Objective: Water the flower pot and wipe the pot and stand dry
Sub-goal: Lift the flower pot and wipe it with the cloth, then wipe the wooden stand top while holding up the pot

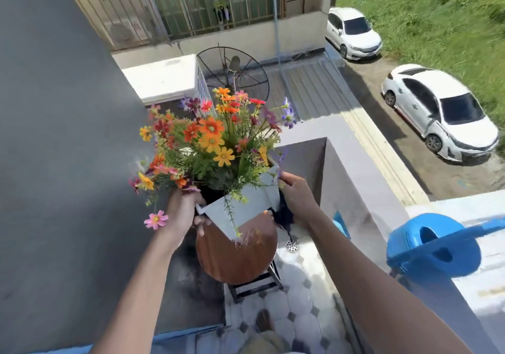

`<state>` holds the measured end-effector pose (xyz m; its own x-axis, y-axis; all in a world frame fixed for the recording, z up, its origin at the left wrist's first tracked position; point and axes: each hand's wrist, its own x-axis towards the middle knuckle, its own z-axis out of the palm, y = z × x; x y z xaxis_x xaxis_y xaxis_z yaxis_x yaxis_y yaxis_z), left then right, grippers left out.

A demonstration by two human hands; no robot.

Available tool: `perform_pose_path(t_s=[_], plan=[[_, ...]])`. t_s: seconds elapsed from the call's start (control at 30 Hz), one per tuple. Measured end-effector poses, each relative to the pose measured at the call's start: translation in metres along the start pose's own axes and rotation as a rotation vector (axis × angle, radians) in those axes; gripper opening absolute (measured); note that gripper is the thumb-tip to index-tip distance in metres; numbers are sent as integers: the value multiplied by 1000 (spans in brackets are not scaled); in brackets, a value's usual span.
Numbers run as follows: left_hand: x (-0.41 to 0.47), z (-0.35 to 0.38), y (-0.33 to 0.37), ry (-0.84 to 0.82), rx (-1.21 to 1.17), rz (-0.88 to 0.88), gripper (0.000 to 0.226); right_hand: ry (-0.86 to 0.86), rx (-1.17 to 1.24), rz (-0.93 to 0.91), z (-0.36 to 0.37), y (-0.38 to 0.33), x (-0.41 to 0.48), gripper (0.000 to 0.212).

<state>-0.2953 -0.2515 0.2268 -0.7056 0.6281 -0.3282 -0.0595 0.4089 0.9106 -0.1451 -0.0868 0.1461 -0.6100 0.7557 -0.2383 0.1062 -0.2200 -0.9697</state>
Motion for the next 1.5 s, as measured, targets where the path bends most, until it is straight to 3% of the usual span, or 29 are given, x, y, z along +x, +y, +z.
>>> perform_pose_path(t_s=[0.23,0.5,0.7,0.83,0.93,1.13,1.37,1.5], plan=[[62,-23,-29,38,-18,-86,20,22,-14,149,28,56,60,18],[134,-40,-51,159,-61,-123,18,142,-328,188,48,127,119,19],[179,-36,-55,224,-109,-117,27,-81,-710,162,67,188,165,40],[207,-37,-67,262,-115,-123,32,-330,-1091,174,80,225,173,84],[218,-41,-76,284,-105,-126,35,-323,-1201,107,90,242,177,86],[221,-45,-89,314,-115,-120,27,-202,-1311,-106,138,257,189,69],[212,-49,-96,309,-110,-113,23,-493,-1320,-332,207,276,143,55],[207,-54,-104,300,-110,-117,18,-641,-1244,-452,208,296,88,55]])
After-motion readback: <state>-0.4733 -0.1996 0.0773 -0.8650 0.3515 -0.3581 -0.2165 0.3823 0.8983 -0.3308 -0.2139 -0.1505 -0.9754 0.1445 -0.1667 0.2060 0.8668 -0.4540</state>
